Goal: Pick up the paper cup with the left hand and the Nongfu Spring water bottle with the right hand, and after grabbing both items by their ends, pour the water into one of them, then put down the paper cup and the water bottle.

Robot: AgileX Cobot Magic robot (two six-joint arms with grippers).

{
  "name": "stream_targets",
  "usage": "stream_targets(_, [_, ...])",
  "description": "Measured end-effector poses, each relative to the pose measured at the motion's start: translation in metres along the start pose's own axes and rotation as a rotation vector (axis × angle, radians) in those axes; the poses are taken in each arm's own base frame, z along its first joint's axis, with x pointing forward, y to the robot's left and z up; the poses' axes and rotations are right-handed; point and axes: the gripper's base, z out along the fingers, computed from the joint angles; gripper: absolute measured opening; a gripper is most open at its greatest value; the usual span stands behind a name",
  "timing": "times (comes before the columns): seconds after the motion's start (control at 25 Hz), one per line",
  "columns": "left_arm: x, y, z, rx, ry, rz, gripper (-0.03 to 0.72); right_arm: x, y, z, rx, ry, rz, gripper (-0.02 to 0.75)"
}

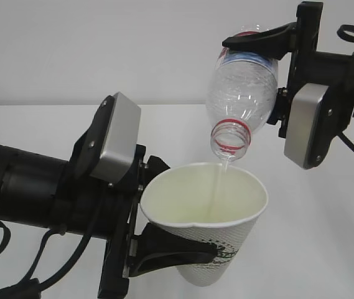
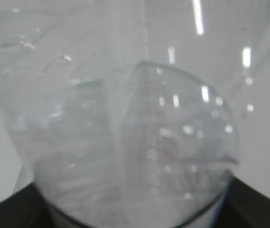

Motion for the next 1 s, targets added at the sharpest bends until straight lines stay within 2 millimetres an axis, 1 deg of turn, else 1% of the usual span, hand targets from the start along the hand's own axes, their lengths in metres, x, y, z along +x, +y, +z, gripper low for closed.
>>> stream_targets(1.0, [-0.0014, -0.0017, 0.0000, 0.019, -0.016, 0.003, 0.459, 0.0000, -0.0002, 0.0000, 0.002, 0.000, 0.001, 0.483])
